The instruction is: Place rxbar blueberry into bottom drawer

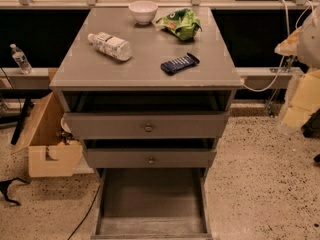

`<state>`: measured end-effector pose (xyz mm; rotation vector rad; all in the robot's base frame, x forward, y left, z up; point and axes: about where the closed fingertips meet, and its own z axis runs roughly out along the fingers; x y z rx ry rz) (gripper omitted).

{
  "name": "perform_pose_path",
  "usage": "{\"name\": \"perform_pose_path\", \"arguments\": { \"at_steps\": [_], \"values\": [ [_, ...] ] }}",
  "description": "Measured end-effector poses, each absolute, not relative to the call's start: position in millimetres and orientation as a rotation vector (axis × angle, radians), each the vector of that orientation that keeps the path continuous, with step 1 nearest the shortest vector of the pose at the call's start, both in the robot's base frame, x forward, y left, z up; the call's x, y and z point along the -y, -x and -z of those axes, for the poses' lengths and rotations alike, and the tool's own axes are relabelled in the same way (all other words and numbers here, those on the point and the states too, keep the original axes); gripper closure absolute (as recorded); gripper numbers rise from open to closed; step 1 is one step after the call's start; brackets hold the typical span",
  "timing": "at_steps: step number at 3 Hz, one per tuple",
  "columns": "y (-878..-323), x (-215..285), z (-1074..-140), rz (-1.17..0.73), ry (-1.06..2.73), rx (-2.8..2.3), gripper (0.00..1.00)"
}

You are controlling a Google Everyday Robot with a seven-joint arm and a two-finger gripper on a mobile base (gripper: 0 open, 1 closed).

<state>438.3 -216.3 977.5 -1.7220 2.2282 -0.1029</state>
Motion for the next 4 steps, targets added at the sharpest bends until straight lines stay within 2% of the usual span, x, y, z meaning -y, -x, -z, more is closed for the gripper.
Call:
{"name": "perform_pose_path", "arguments": {
  "at_steps": [1,2,4],
  "values": [
    [-438,216,-977,0.102,1.722,-2.227,0.00],
    [-465,200,-966,0.005,1.777,-2.129,0.00],
    [-579,105,-939,-0.224,1.888,-1.821,0.00]
  ]
}}
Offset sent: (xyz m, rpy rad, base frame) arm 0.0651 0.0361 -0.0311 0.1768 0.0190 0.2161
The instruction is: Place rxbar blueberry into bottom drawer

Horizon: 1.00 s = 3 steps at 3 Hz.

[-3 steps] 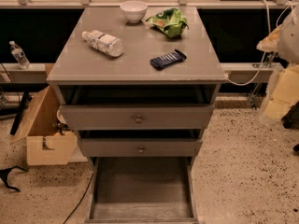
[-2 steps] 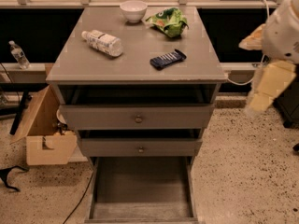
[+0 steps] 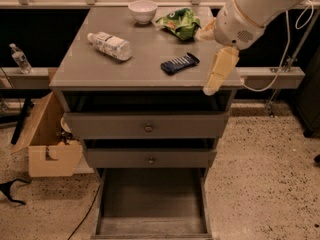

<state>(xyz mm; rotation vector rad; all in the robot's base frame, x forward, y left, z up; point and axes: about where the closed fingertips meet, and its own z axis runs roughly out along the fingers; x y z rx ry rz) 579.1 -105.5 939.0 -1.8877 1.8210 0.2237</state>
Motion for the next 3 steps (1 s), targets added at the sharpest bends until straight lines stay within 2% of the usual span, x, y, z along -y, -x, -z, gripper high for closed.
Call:
{"name": "perform_pose_path", "arguments": {
  "at_steps": [1,3],
  "values": [
    [-579,105,-939,-0.224,1.888,-1.821,0.00],
    [-638,105,-934,-0.263,1.744,-1.768,0.00]
  ]
}}
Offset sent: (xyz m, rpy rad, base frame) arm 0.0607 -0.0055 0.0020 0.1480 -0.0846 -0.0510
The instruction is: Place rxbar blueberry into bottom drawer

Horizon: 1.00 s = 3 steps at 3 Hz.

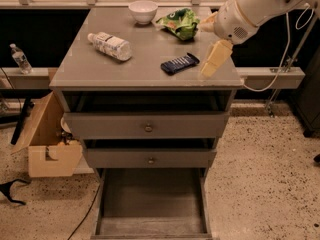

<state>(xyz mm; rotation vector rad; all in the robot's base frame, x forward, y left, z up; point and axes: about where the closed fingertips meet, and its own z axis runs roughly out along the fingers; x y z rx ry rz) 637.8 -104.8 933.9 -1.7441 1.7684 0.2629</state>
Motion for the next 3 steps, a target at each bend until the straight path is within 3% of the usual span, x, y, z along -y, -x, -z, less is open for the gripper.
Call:
{"name": "perform_pose_path", "arguments": {
  "at_steps": [3],
  "values": [
    [-696,85,-889,-0.339,1.349,-2.020,0.00]
  ]
}}
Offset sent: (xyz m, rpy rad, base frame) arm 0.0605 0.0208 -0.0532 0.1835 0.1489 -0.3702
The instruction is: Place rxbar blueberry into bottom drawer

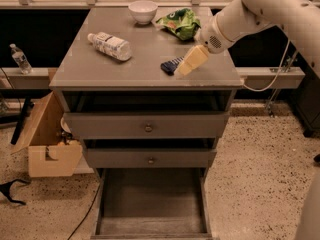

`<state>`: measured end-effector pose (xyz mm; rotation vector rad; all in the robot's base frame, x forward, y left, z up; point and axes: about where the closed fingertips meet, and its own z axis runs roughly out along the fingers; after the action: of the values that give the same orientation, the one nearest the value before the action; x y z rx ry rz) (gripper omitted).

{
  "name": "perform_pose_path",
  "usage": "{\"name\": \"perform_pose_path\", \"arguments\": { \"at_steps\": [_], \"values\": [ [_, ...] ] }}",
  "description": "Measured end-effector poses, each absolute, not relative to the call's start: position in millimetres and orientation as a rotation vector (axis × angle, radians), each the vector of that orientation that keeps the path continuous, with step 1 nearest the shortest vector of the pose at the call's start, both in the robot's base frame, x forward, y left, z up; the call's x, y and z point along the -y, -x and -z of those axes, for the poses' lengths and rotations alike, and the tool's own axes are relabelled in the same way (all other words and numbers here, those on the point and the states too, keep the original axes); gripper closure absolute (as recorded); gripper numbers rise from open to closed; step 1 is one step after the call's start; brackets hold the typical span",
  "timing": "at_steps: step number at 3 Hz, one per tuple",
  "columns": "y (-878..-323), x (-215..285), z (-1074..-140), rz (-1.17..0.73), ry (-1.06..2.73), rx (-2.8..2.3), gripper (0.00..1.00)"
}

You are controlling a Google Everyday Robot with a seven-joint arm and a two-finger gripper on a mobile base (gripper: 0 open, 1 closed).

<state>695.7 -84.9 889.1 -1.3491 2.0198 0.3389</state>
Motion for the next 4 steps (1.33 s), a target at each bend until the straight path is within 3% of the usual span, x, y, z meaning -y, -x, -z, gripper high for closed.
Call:
{"name": "perform_pose_path", "arguments": {
  "at_steps": [2,4],
  "values": [
    [-701,82,-884,-0.339,1.295,-2.028,0.00],
    [-741,77,-861,-0.283,1.064,-2.191,0.00]
  ]
}}
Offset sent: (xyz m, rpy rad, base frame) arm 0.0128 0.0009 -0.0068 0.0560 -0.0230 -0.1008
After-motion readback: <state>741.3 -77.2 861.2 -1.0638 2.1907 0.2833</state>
